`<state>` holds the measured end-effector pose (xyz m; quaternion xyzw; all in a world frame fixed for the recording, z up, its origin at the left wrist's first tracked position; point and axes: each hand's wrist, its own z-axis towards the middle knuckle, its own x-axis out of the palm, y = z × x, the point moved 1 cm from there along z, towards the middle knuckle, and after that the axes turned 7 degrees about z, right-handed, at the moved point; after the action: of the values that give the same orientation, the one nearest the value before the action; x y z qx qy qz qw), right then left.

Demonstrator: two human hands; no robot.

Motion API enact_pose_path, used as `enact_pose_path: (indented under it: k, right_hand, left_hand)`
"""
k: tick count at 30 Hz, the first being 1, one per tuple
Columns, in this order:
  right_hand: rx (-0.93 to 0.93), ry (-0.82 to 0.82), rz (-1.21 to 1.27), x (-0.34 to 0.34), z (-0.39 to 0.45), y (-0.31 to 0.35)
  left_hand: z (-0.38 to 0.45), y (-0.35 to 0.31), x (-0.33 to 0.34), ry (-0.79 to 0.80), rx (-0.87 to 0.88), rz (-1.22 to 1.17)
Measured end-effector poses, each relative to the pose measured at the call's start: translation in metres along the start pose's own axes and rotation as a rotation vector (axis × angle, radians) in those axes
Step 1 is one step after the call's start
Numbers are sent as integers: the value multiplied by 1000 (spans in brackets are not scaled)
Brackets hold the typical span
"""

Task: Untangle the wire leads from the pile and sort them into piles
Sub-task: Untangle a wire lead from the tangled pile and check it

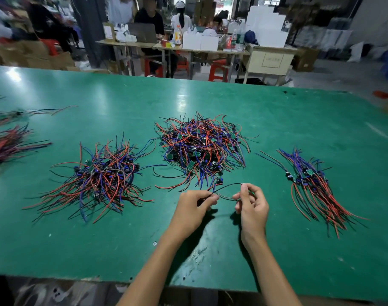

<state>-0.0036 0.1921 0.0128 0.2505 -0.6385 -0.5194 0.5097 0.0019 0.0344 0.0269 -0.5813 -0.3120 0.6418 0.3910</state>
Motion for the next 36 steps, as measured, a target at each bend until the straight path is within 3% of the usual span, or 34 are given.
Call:
enact_pose_path:
  k: [3, 7, 10, 12, 14, 16, 18, 21, 24, 26, 28, 31, 33, 36]
  right_hand:
    - [11, 41, -28, 2, -2, -2]
    - [-34, 176, -180, 2, -5, -4]
    - [-298, 393, -757, 6, -4, -8]
    - [-347, 518, -1139, 14, -4, -11]
    - [-325, 531, -1311, 20, -6, -15]
    - [-334, 453, -1265, 23, -7, -15]
    - [-377, 390, -1146, 23, -9, -12]
    - [-341, 350, -933, 19, -5, -14]
    - [-282, 271, -791, 17, -2, -13]
    - [-242, 204, -675, 14, 0, -13]
    - [-188, 164, -525, 10, 1, -13]
    - [-134, 181, -338, 6, 3, -13]
    - [-125, 222, -293, 4, 2, -12]
    - [-113, 277, -269, 3, 1, -15]
  left_hand:
    - [-3, -1, -11, -24, -40, -76]
    - [-4, -7, -37, -203, 55, 245]
    - [2, -21, -69, -282, 33, 54]
    - [6, -25, -93, -265, -20, -148]
    - [9, -19, -120, -351, -94, -214]
    - [14, -4, -152, -535, -177, -134]
    - [18, 14, -181, -634, -308, 104]
    - [23, 33, -201, -478, -539, 462]
    - [17, 31, -191, -428, -615, 563]
    - [9, 22, -172, -547, -480, 587]
    - [-1, 9, -143, -568, -186, 593]
    - [-11, -6, -89, -157, 150, 501]
    - [-13, -10, -55, 50, 189, 484]
    - [-9, -16, -15, 152, 105, 198]
